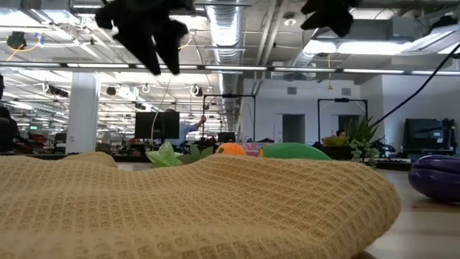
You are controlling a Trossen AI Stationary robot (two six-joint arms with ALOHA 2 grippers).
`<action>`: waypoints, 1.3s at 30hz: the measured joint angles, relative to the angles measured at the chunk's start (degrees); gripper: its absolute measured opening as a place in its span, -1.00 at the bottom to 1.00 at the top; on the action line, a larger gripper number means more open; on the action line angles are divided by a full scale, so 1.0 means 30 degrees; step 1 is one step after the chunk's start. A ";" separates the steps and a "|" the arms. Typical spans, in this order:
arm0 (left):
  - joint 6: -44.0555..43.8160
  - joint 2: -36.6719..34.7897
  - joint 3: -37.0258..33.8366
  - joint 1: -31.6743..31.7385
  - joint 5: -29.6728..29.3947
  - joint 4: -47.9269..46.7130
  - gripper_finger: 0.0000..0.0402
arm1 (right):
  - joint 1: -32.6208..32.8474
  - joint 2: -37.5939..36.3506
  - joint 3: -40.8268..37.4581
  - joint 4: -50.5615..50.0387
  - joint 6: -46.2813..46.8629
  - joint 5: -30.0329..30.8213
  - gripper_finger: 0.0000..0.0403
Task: Pick and placing Produce into tupperware
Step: Put the starfruit in the transparent bin
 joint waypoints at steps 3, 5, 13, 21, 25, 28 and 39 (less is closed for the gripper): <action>0.1310 0.1351 -0.0001 0.0361 0.1563 -0.0111 0.57 | 0.0856 -0.0287 -0.0046 -0.0985 0.0912 0.0263 0.03; 0.2337 0.2267 -0.0001 0.0445 0.2526 -0.0192 0.57 | 0.1489 -0.0445 0.0001 -0.1107 0.1409 0.0669 0.03; 0.4584 0.5199 -0.0008 0.0489 0.5012 -0.0330 0.57 | 0.4007 -0.0982 -0.0023 -0.2063 0.3624 0.2933 0.01; 0.4983 0.5710 -0.0008 0.0489 0.5209 0.1037 0.57 | 0.5995 -0.0924 -0.0023 -0.3249 0.5631 0.4969 -0.01; 0.5424 0.5710 -0.0008 0.0503 0.5563 0.1682 0.57 | 0.6525 -0.0921 -0.0023 -0.3237 0.6071 0.5573 -0.03; 0.6006 0.5710 -0.0008 0.0478 0.6025 0.2032 0.57 | 0.6784 -0.0921 -0.0023 -0.3230 0.6243 0.5880 -0.04; 0.8750 0.5710 -0.0008 0.0438 0.7137 0.3003 0.57 | 0.7170 -0.0921 -0.0023 -0.3193 0.6673 0.5943 -0.07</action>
